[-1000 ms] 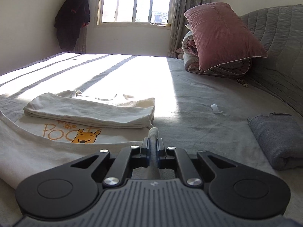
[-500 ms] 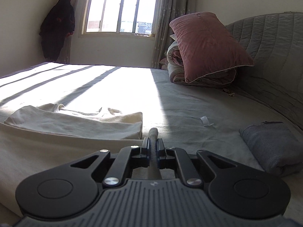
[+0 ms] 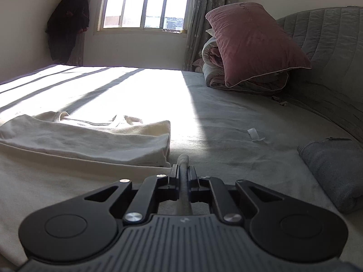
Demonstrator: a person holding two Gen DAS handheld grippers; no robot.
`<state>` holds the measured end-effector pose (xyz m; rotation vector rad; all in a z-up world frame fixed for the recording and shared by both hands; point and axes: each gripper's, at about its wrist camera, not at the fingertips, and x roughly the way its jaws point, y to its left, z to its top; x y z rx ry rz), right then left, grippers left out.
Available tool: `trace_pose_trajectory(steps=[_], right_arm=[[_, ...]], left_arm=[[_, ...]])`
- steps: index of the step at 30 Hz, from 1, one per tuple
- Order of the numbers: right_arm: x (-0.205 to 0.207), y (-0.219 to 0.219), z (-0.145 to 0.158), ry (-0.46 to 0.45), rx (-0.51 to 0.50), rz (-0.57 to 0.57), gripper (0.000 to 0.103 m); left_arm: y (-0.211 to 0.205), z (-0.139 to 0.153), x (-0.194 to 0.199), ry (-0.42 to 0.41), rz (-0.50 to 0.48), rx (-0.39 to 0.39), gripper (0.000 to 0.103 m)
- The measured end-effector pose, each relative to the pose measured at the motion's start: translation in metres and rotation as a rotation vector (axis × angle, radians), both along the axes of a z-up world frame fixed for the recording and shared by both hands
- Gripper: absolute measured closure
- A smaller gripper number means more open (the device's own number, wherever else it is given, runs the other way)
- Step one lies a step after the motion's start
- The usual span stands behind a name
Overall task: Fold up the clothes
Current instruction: 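Lower the hem onto the strip and open both grippers, then grasp the folded sweatshirt edge with both grippers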
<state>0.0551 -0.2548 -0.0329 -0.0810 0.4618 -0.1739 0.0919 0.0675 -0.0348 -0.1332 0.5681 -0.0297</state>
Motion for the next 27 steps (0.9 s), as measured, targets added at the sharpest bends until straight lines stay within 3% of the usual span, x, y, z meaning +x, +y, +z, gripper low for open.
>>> trace_pose_trajectory(steps=[5,6,9,12,15,20,24,27], right_arm=[[0.009,-0.005,-0.005,0.058,0.047,0.016,0.089],[0.008,-0.007,-0.004,0.059,0.059,0.016,0.084],[0.004,-0.014,-0.001,0.049,0.097,0.002,0.055],[-0.004,-0.02,0.008,0.021,0.12,-0.002,0.054],[-0.015,-0.022,0.017,-0.037,0.122,0.009,0.055],[-0.025,-0.016,0.023,-0.087,0.13,0.129,0.073],[-0.015,-0.008,0.012,0.003,0.101,0.165,0.073],[-0.002,-0.012,-0.003,0.117,0.102,0.134,0.075]], left_arm=[[-0.006,-0.007,0.002,0.036,0.012,0.044,0.093],[-0.006,-0.004,0.001,0.039,0.016,0.046,0.091],[0.001,0.005,-0.007,0.018,0.039,0.013,0.081],[0.013,0.016,-0.018,-0.038,0.043,-0.061,0.08],[0.01,0.02,-0.025,-0.087,-0.003,-0.064,0.081],[0.0,0.011,-0.019,-0.058,-0.09,-0.077,0.081],[0.0,-0.002,-0.013,0.021,-0.075,-0.039,0.082],[0.007,-0.009,-0.011,0.04,-0.078,-0.057,0.086]])
